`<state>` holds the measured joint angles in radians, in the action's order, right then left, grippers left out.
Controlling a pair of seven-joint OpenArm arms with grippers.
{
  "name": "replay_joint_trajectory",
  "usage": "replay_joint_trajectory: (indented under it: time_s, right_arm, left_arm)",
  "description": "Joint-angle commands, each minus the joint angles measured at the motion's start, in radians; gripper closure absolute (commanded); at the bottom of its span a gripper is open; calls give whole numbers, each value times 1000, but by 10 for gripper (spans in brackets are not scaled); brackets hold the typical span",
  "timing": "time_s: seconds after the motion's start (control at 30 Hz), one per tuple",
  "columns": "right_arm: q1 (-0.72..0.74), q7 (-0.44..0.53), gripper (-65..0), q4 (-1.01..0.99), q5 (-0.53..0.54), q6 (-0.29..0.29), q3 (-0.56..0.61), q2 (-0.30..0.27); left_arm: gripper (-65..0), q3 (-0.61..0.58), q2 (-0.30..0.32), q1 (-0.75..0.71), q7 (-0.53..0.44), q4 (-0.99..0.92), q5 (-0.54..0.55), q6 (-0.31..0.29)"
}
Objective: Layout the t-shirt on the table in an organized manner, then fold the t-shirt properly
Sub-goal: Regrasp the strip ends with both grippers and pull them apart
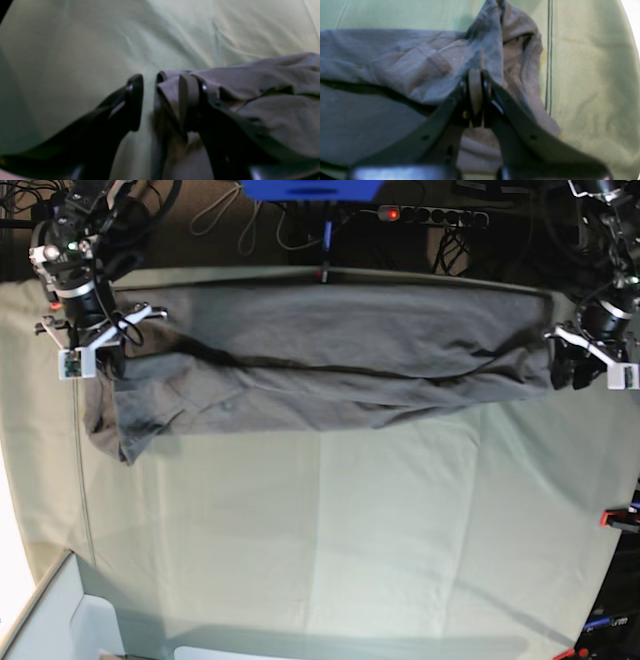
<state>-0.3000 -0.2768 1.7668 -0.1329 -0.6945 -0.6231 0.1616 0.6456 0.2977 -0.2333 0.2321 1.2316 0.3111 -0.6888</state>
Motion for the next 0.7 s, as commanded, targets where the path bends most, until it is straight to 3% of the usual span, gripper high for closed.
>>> replay_joint_trajectory:
  time_s: [0.0,0.57,0.67]
  right_arm:
    - [0,27,0,15,16,-4,-2,-4]
    - [-11,27,0,15,16,-4,-1,-4]
    - [-12,27,0,15,16,-4,-2,-4]
  left_arm:
    - [-234,7,5,5,-23,0,15,-9]
    - [-224,6,-35,93,-23,-105,7,-9]
    - [-117,6,-35,93,-23,-105,7,-9]
